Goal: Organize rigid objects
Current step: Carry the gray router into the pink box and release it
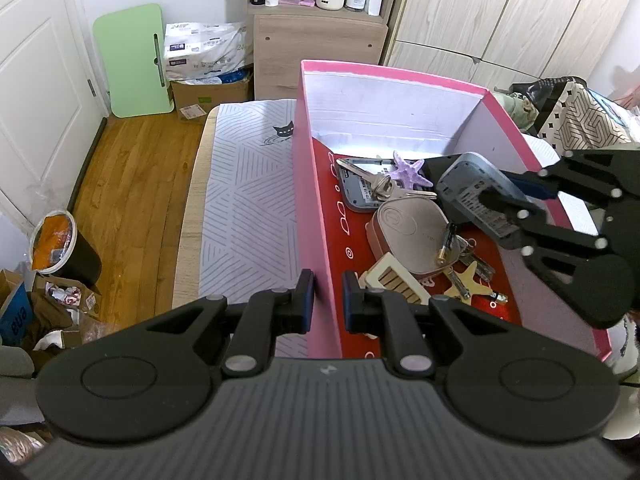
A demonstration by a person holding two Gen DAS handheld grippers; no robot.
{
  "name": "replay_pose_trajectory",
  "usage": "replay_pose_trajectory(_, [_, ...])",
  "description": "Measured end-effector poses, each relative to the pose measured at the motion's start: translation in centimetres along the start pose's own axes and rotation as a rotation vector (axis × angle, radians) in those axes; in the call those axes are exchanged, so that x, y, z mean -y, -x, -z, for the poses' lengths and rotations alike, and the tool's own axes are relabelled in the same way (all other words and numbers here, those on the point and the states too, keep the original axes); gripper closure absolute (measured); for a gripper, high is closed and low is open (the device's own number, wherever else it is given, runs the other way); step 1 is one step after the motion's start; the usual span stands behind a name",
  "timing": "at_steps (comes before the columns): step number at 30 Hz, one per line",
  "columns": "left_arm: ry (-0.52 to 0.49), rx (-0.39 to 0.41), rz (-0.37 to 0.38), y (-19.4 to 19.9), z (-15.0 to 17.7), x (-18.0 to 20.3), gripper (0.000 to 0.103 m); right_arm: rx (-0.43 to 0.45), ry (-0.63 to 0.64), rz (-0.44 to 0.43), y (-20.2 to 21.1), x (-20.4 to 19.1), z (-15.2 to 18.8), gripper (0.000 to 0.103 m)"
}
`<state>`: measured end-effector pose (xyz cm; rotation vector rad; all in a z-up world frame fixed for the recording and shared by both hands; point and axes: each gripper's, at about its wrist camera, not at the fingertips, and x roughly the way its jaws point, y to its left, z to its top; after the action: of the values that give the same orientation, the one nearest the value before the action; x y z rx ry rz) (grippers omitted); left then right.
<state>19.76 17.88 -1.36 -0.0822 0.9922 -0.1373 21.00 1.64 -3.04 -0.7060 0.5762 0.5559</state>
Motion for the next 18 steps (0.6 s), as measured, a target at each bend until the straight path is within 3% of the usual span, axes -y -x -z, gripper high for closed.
replay_pose_trajectory(4, [0.002, -0.001, 0.002, 0.0, 0.0, 0.0, 0.091, -0.050, 0.084, 0.072, -1.5, -1.1, -0.3, 0.088])
replay_pose_trajectory(8, [0.009, 0.002, 0.010, 0.0, 0.0, -0.1, 0.091, -0.068, 0.061, 0.081, -2.0, -1.0, -0.2, 0.088])
replay_pose_trajectory(12, [0.007, -0.001, 0.012, 0.0, -0.1, -0.1, 0.091, -0.048, -0.063, -0.064, -1.4, 0.2, -0.5, 0.084])
replay_pose_trajectory(14, [0.008, -0.003, 0.013, 0.0, -0.1, -0.1, 0.091, -0.019, -0.117, -0.144, -0.8, 0.7, -0.2, 0.071])
replay_pose_trajectory(18, [0.011, -0.002, 0.020, 0.1, -0.1, -0.3, 0.091, 0.039, -0.282, -0.351, 0.4, 2.6, 1.3, 0.069])
